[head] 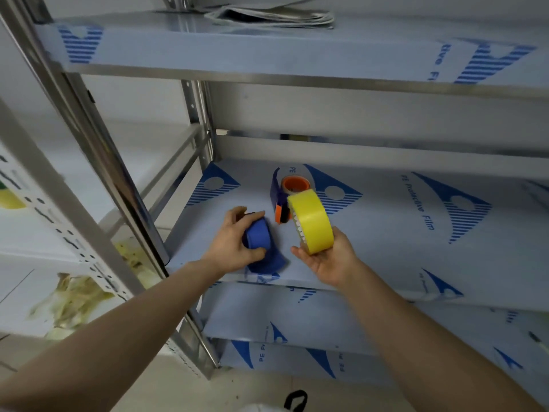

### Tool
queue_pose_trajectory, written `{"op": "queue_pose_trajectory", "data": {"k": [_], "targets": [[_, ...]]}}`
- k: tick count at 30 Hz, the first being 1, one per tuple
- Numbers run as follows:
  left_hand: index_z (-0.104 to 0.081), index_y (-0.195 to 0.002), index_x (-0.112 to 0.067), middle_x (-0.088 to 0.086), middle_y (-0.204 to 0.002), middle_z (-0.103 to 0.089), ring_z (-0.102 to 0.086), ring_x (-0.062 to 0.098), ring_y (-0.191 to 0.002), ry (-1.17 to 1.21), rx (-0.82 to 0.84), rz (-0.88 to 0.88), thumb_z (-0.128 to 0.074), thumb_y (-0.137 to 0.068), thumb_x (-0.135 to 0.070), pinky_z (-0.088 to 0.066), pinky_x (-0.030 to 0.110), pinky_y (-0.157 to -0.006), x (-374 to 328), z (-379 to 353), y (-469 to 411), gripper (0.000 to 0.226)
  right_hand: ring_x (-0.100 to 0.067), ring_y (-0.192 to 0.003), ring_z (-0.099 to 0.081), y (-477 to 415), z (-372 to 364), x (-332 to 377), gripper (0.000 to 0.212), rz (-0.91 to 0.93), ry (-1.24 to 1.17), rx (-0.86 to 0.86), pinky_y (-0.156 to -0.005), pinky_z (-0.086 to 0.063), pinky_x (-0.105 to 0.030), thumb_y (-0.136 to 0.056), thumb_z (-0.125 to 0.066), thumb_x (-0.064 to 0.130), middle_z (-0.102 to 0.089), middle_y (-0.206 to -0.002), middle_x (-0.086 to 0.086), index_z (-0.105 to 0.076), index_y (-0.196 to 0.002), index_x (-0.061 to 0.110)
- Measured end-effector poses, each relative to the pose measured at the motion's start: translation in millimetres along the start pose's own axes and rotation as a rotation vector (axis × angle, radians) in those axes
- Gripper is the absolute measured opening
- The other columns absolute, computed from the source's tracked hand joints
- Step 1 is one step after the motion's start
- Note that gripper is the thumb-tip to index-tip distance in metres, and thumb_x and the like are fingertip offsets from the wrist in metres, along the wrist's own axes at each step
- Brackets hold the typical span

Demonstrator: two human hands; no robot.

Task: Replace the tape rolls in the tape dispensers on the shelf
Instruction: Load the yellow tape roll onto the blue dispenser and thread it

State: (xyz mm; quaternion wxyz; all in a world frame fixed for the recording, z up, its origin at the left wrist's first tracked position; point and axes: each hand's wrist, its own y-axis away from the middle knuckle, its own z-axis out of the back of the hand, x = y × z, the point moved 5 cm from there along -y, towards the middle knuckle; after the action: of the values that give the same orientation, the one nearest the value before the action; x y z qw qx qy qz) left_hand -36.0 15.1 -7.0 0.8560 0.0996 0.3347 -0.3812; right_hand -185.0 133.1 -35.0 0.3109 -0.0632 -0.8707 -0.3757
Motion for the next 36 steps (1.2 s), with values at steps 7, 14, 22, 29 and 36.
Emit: {"op": "queue_pose_trajectory", "data": {"k": [7,14,22,29,36], "targets": [[-0.021,-0.148,-0.016,0.003,-0.135,-0.046,-0.039,0.021,-0.127,0.090,0.072,0.043,-0.075,-0.055,-0.046,-0.031,0.026,-0.104,14.5,0.1,0.0,0.112,-0.024,-0.049,-0.068,-7.7,-6.7,-6.4,0.031,0.026,0.205,-0.024,-0.039,-0.051,-0.019,-0.097,-0.041,0.027,-0.068,-0.061,-0.016,-0.061,-0.090,0.004],[-0.012,-0.150,-0.016,0.008,-0.152,-0.020,-0.017,0.024,-0.140,0.044,0.125,0.055,-0.064,-0.041,-0.059,-0.019,0.032,-0.114,19.2,7.2,-0.3,0.128,-0.016,-0.039,-0.060,-7.7,-17.0,-5.9,0.029,0.044,0.546,-0.070,-0.033,-0.041,-0.014,-0.094,-0.037,0.019,-0.068,-0.058,-0.018,-0.060,-0.090,0.002],[-0.031,-0.127,-0.006,-0.001,-0.097,-0.045,-0.051,0.013,-0.084,0.483,-0.072,0.292,-0.082,-0.066,-0.004,-0.049,0.016,-0.072,22.1,6.3,14.3,0.080,-0.015,-0.036,-0.046,-10.9,-37.4,-3.2,0.023,0.039,0.976,-0.129,-0.037,-0.020,-0.014,-0.086,-0.032,0.017,-0.066,-0.053,-0.017,-0.054,-0.081,0.010],[-0.055,-0.099,-0.002,0.019,-0.100,-0.057,-0.059,0.026,-0.080,1.114,0.035,0.612,-0.064,-0.079,0.009,-0.055,0.029,-0.067,19.8,-6.3,7.7,0.024,-0.016,-0.037,-0.052,-14.3,-44.6,-4.2,0.023,0.012,0.985,-0.155,-0.036,-0.016,-0.011,-0.091,-0.028,0.017,-0.063,-0.046,-0.014,-0.050,-0.085,0.012],[-0.056,-0.085,-0.006,0.007,-0.061,-0.065,-0.063,0.015,-0.042,1.413,0.069,0.663,-0.039,-0.090,-0.004,-0.050,0.018,-0.040,5.4,9.2,0.1,0.018,-0.009,-0.026,-0.030,-13.4,-62.1,-4.4,0.024,0.013,0.933,-0.112,-0.037,-0.013,-0.009,-0.086,-0.033,0.019,-0.053,-0.042,-0.010,-0.048,-0.068,0.015]]}}
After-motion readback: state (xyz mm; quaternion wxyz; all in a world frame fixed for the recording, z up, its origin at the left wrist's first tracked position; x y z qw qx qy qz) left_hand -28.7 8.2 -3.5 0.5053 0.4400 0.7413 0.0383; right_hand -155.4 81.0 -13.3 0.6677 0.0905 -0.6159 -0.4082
